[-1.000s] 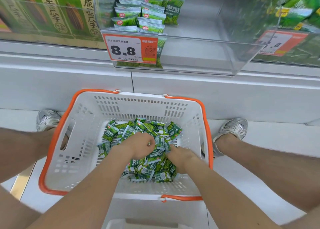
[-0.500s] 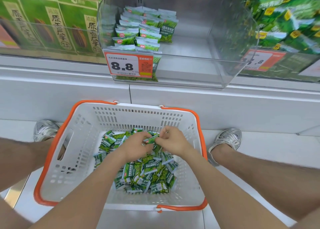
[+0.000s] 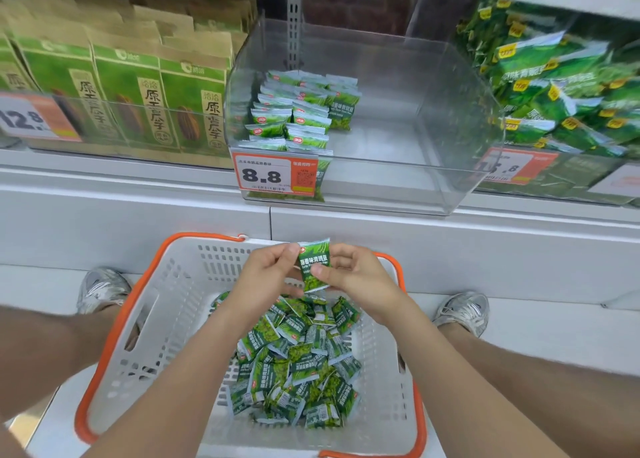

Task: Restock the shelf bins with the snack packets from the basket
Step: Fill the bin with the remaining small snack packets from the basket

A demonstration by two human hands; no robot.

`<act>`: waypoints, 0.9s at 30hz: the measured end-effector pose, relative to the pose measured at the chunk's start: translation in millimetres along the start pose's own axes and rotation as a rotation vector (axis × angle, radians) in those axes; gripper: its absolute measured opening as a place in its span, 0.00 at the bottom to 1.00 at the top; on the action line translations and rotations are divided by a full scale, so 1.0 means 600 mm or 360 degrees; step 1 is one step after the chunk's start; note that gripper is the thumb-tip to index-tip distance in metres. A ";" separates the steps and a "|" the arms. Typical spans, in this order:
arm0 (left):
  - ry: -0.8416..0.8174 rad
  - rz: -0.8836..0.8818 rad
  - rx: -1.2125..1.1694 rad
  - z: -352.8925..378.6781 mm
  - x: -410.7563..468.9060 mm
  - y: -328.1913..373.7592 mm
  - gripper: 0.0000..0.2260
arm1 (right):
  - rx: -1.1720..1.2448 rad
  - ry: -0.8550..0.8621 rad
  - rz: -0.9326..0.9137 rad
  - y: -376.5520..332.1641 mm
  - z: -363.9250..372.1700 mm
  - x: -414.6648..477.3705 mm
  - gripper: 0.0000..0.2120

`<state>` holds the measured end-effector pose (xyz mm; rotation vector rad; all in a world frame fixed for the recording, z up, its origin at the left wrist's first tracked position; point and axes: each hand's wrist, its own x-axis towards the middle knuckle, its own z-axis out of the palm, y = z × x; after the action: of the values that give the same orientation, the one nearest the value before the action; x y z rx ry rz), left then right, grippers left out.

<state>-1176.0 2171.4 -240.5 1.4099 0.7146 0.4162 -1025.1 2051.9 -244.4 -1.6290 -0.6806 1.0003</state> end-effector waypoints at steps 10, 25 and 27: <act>0.1121 0.1484 0.0858 0.026 -0.012 0.167 0.11 | -0.0871 0.0042 -0.0662 -0.287 -0.044 -0.059 0.11; 0.1207 0.1500 0.1893 0.010 0.075 0.226 0.16 | -0.1268 0.0853 0.0090 -0.369 -0.103 0.238 0.13; 0.1235 0.1479 0.1962 0.012 0.076 0.225 0.16 | -0.1262 0.0814 0.0213 -0.376 -0.107 0.261 0.13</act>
<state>-1118.2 2214.3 -117.7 2.8080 0.9430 1.4666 -881.2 2214.2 -64.4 -2.5258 -0.6498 0.3527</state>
